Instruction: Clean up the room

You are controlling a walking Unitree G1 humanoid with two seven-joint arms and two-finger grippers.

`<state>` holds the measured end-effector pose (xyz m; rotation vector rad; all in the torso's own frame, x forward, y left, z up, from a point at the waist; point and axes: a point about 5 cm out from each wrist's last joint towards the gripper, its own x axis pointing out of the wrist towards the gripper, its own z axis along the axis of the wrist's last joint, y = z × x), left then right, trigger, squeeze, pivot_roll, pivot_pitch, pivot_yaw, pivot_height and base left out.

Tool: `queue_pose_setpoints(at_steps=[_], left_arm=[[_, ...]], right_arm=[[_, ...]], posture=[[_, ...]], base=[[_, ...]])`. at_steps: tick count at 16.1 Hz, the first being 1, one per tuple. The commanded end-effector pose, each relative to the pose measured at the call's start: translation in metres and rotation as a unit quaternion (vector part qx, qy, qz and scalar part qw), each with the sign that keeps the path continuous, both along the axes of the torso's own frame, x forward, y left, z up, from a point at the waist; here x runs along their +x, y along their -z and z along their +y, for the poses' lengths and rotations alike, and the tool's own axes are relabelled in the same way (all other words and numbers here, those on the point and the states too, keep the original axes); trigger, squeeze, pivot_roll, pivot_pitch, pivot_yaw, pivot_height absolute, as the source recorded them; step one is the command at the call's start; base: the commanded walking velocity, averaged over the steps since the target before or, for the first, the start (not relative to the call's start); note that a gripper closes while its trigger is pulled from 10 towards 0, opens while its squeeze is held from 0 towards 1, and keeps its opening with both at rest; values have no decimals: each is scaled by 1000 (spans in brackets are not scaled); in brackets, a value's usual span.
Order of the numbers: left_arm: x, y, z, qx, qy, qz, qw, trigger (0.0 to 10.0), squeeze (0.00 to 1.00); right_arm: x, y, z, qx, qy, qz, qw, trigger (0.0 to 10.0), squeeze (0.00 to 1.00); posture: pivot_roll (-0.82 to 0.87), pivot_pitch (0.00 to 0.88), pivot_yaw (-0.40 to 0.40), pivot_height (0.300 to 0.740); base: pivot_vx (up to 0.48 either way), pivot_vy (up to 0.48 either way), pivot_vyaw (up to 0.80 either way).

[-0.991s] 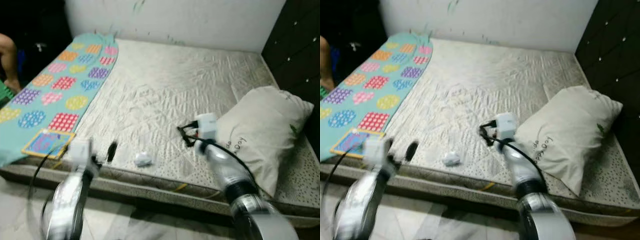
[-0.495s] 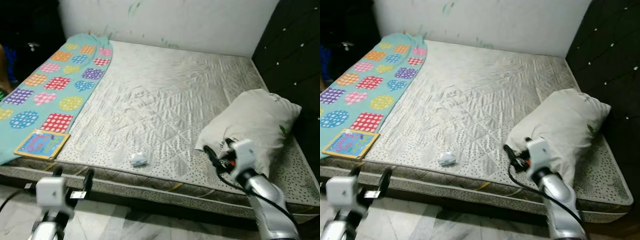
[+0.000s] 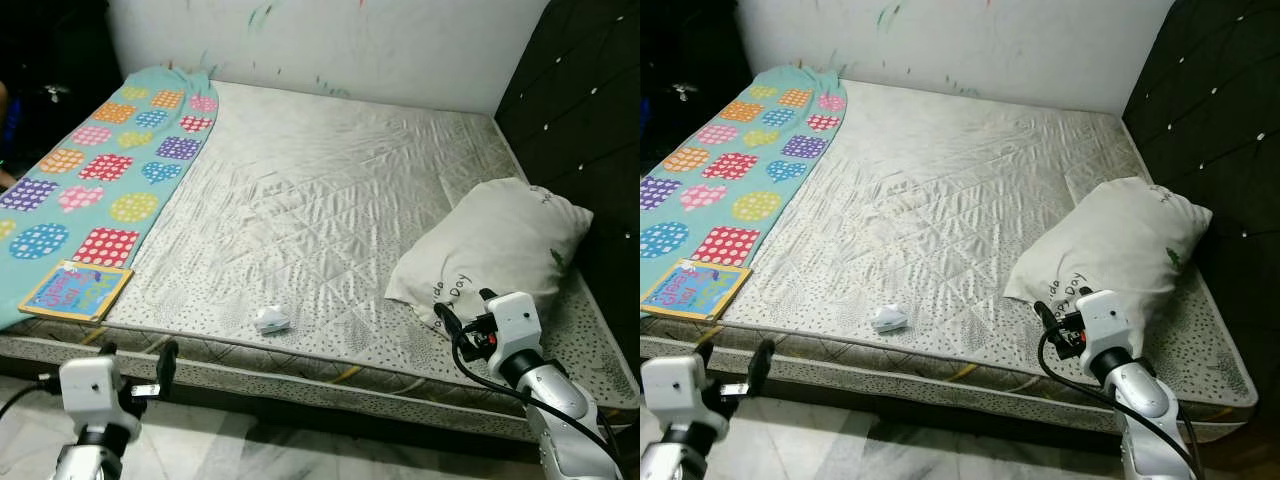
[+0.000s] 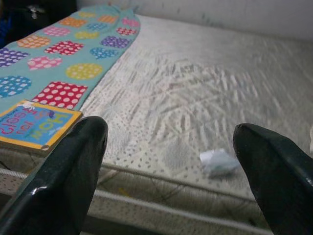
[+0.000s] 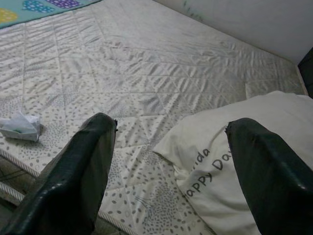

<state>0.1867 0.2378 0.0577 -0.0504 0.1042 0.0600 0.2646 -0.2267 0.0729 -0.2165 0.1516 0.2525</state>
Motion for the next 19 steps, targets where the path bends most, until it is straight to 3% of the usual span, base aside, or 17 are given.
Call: queue_pose_setpoints(at_steps=[1, 5, 6, 11, 19], left_arm=[[4, -7, 0, -7, -5, -12, 1000, 10000, 0], [20, -23, -13, -26, 15, -43, 999, 10000, 0], [22, -28, -27, -44, 45, -50, 997, 10000, 0], [17, -26, -35, -68, 66, -45, 994, 10000, 0], [15, -25, -42, -78, 76, -32, 994, 10000, 0]], right_arm=[[-1, -2, -2, -4, -1, 3, 1000, 10000, 0], [2, -2, 6, -3, -14, 3, 1000, 10000, 0], [0, -2, 8, 0, -9, 2, 1000, 10000, 0], [-12, 1, 6, 2, 0, 10, 1000, 10000, 0], [-9, -1, 8, -5, -4, 14, 1000, 10000, 0]], posture=[[-16, 17, -114, 740], [-20, 47, -110, 740], [-22, 53, -94, 740], [-37, 80, -85, 740], [-36, 93, -87, 740]], base=[[0, 0, 0], [0, 0, 0], [0, 0, 0], [208, 0, 0], [400, 0, 0]])
